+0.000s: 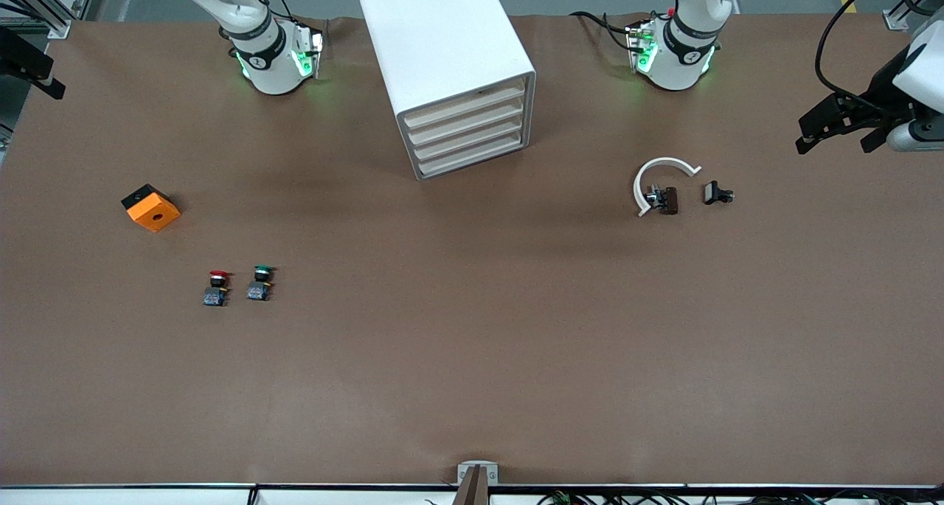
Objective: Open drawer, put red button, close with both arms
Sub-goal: 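Grasp the red button with the right gripper while the left gripper reaches the cabinet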
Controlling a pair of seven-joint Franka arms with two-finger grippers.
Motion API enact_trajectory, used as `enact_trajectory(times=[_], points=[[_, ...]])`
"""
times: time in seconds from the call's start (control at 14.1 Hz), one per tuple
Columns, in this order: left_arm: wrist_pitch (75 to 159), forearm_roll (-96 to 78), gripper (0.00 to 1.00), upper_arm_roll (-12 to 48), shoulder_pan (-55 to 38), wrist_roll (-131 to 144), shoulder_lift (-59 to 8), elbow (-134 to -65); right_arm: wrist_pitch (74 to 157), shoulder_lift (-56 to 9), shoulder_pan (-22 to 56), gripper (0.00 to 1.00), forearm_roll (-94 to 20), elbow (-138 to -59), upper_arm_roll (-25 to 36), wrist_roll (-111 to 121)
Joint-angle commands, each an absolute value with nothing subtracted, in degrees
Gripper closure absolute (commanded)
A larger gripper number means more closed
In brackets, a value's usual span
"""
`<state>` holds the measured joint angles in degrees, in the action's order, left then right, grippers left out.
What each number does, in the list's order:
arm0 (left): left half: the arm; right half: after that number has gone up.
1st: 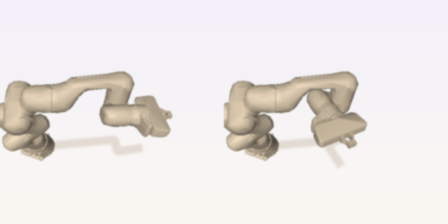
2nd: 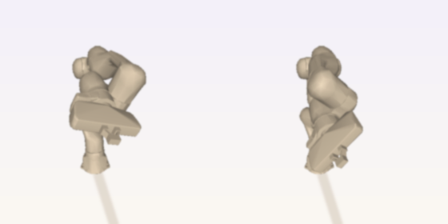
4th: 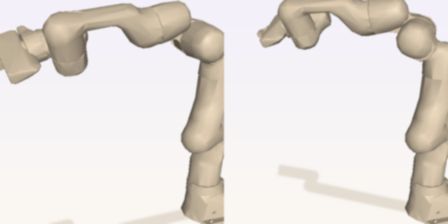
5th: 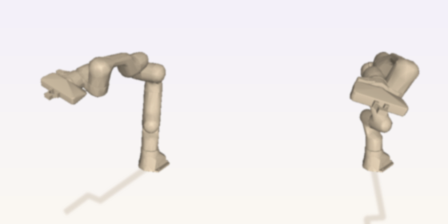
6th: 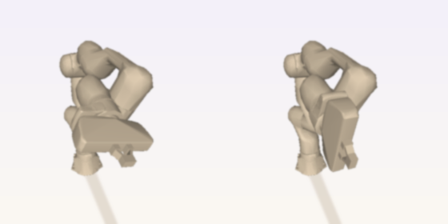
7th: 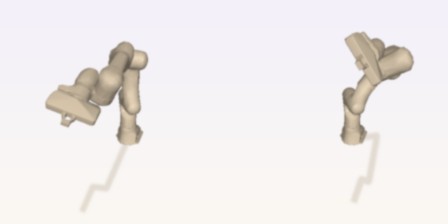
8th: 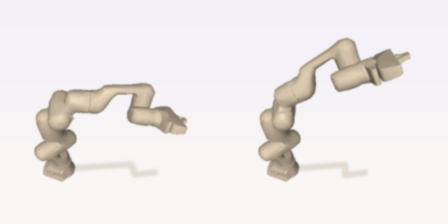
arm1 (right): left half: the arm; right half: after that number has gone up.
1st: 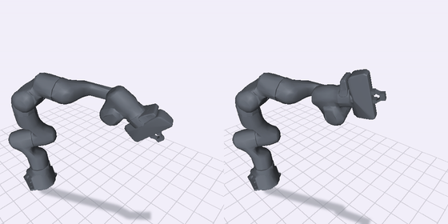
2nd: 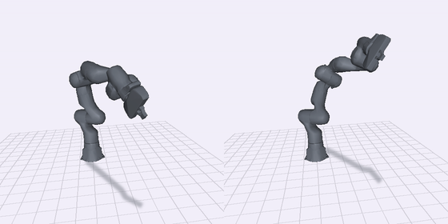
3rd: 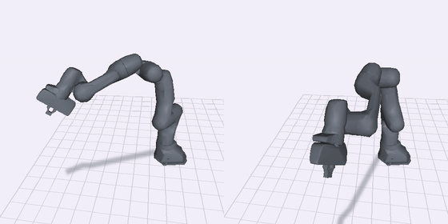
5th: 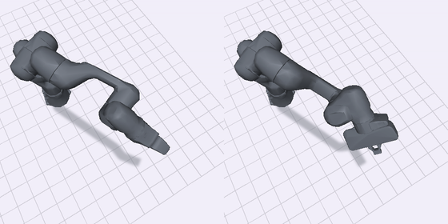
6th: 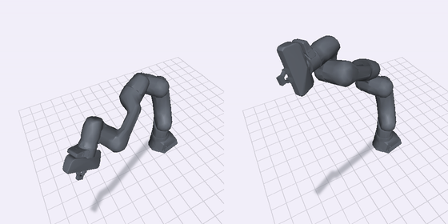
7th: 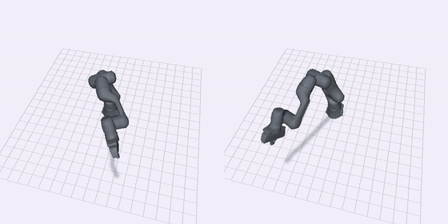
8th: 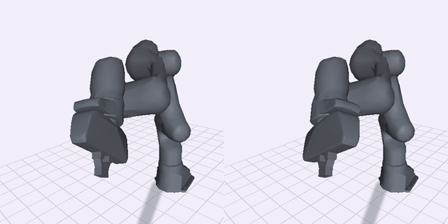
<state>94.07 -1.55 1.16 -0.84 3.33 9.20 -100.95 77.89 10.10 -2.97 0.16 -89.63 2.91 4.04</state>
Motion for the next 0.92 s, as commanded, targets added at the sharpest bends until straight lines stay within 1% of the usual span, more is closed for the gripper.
enact_trajectory(times=[0.0,0.35,0.43,0.64,0.85], points=[[93.0,-1.8,0.0,1.0,-0.3,1.3,8.8,-100.0,78.1,11.7,-3.7,0.0,0.8,-91.1,2.5,4.8],[93.0,-2.0,0.0,1.0,-0.2,1.9,8.1,-99.9,78.0,11.5,-3.8,0.0,0.7,-90.9,2.6,4.7],[91.9,-2.5,0.0,1.0,0.7,1.5,7.9,-100.0,78.0,11.3,-3.8,0.0,0.8,-90.4,2.6,4.8],[90.5,-2.8,0.0,1.2,0.7,1.9,4.9,-99.8,78.0,10.8,-4.2,0.0,0.9,-90.0,2.7,4.7],[88.4,-3.3,0.0,1.5,0.3,1.8,0.7,-99.8,78.4,8.1,-5.4,0.0,1.1,-89.9,2.7,4.7]])
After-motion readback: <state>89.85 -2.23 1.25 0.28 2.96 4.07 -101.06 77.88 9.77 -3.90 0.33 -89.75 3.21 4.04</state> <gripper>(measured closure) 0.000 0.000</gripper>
